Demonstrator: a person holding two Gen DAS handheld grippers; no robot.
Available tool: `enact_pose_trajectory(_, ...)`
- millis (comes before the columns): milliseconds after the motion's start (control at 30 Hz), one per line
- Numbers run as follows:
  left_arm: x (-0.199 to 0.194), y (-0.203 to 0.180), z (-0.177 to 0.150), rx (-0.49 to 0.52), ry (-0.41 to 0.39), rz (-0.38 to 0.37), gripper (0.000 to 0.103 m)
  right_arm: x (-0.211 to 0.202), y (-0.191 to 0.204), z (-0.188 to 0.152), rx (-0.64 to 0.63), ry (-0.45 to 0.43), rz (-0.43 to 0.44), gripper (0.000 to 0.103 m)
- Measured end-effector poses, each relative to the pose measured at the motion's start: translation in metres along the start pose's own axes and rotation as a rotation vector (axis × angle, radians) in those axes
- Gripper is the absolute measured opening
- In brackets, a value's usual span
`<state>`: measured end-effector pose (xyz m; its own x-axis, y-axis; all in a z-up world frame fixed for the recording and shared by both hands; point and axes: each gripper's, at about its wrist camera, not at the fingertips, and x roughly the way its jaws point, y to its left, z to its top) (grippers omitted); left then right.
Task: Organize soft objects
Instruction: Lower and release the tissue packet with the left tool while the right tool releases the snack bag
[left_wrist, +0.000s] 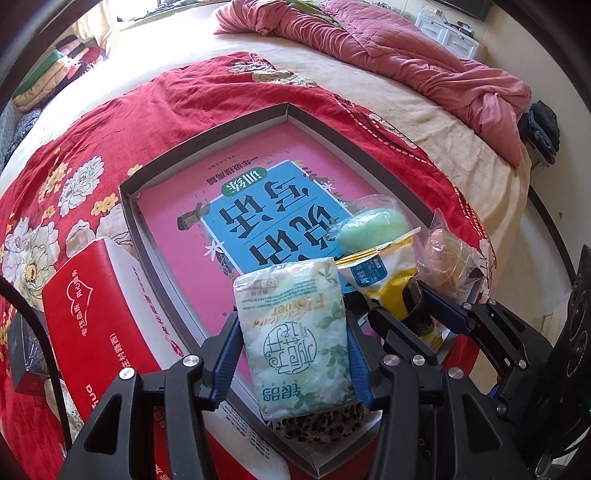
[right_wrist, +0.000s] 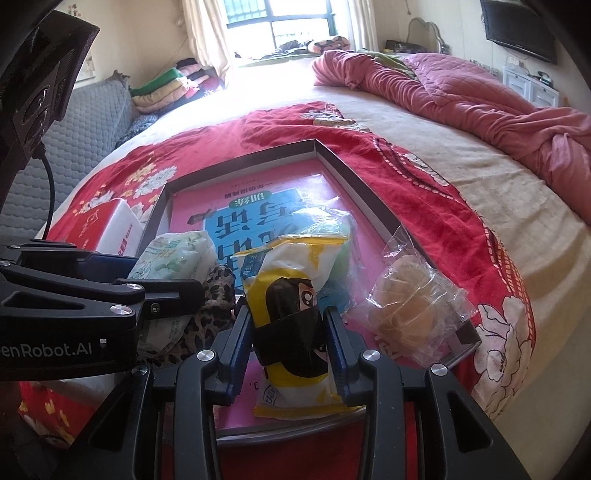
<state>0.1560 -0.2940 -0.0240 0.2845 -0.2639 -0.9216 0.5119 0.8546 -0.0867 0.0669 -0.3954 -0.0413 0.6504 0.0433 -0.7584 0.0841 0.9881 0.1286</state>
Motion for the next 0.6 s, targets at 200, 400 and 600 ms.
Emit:
enact_pose_trajectory(200,0.0,-0.001,0.0,0.0,0.002,0.0,0.052,-0.005,0.0,0.0,0.003,-0.016,0.012,0.046)
enact_pose_trajectory(400,-0.001,-0.001,-0.001,0.0,0.007,-0.01,0.053,-0.009,0.002,0.002,-0.011,-0.031,0.001,0.051)
enact_pose_trajectory(600,-0.004,0.003,-0.003,-0.016,0.008,-0.028,0.055,-0.013,0.002,0.003,-0.011,-0.049,-0.008,0.052)
